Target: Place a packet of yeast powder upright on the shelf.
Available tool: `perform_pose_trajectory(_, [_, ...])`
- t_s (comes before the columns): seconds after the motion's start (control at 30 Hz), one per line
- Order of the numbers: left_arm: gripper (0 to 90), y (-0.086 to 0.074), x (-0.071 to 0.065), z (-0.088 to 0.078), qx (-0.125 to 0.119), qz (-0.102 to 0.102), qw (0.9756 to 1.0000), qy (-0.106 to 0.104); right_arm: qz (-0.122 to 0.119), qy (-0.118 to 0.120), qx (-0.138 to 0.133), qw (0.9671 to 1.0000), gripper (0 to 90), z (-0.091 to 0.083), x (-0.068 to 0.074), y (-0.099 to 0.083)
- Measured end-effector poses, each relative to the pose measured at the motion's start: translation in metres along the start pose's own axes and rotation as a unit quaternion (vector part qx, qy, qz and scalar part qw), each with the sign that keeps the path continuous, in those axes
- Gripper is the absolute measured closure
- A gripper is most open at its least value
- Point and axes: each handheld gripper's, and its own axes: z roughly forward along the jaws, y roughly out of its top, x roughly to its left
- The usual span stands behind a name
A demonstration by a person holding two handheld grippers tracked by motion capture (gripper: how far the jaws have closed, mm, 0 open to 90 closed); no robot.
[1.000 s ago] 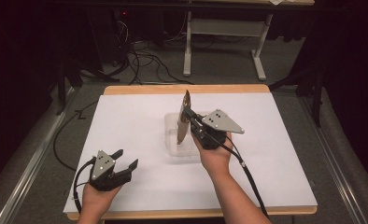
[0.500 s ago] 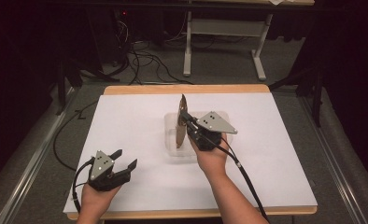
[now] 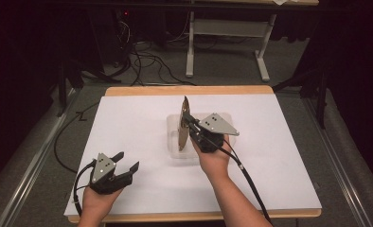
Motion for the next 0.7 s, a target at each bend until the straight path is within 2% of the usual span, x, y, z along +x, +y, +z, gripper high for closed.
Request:
perform_pose_trajectory(0.43, [35.5,0.0,0.0,-0.001,0.0,0.0,1.0,0.001,0.006,-0.002,0.006,1.0,90.0,0.006,0.001,-0.013])
perform_pose_trajectory(0.7, [35.4,-0.001,0.0,-0.001,0.0,0.0,1.0,0.002,0.01,-0.001,0.021,0.9997,90.0,0.013,0.004,-0.02])
